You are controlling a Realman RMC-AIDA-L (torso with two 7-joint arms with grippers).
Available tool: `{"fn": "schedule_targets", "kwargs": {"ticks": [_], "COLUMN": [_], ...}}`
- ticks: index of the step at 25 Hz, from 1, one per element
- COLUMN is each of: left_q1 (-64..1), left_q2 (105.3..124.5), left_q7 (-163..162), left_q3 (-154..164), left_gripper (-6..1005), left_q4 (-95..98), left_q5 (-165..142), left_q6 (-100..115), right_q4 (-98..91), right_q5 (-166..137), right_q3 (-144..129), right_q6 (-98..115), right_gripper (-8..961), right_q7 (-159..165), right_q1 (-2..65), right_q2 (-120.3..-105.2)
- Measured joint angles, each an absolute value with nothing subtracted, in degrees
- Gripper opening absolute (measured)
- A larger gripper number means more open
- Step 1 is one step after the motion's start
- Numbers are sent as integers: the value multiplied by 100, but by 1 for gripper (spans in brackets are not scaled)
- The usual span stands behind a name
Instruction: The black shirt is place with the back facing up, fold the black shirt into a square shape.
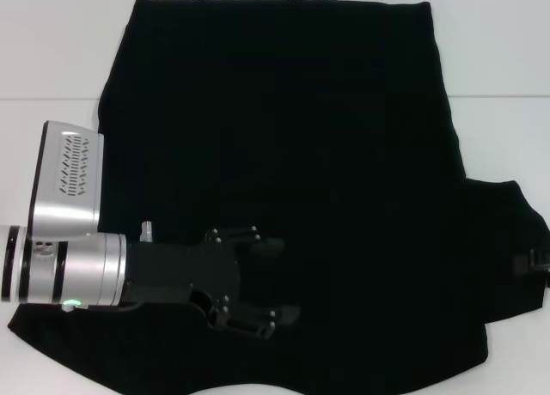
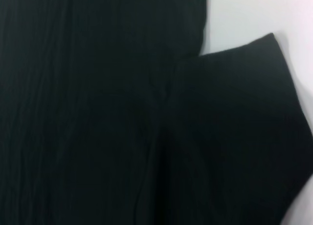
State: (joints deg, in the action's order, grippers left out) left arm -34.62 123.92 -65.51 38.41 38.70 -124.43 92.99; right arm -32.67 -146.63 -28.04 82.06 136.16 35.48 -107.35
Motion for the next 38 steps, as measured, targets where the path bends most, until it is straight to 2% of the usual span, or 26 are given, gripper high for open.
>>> {"fn": "schedule_targets", "kwargs": {"ticks": [5,11,14,19,30,38], "left_q1": [-3463,-3452,-3446,-3438,-3454,-3432], "left_q2": [12393,12393,12393,12393,12393,12401], "left_q7": [-6565,-6567,-6573,-6576,-6805,-6890], "left_q3": [3817,3794,3788,3784,3781,3788], "left_gripper": [918,914,913,910,904,899], "left_q4": [3884,3885,3885,3884,3847,3833], "left_q5": [-12425,-12420,-12418,-12418,-12357,-12167], "left_q6": [9276,9273,9271,9275,9332,9384], "right_q4": [-3263,-3270,-3278,-3287,-3285,-3264], "right_q5": [-14662,-14645,-14638,-14634,-14598,-14509], "right_q3": [-2859,-2884,-2873,-2851,-2396,-2073], "right_q6": [7891,7705,7694,7693,7506,7226], "right_gripper": [891,786,546,302,64,12], "right_q7": [13642,13659,13658,13613,13112,12618], "right_q1": [3643,3637,3621,3575,3398,3323], "right_q2": [-10856,-10911,-10916,-10917,-10891,-10886]}}
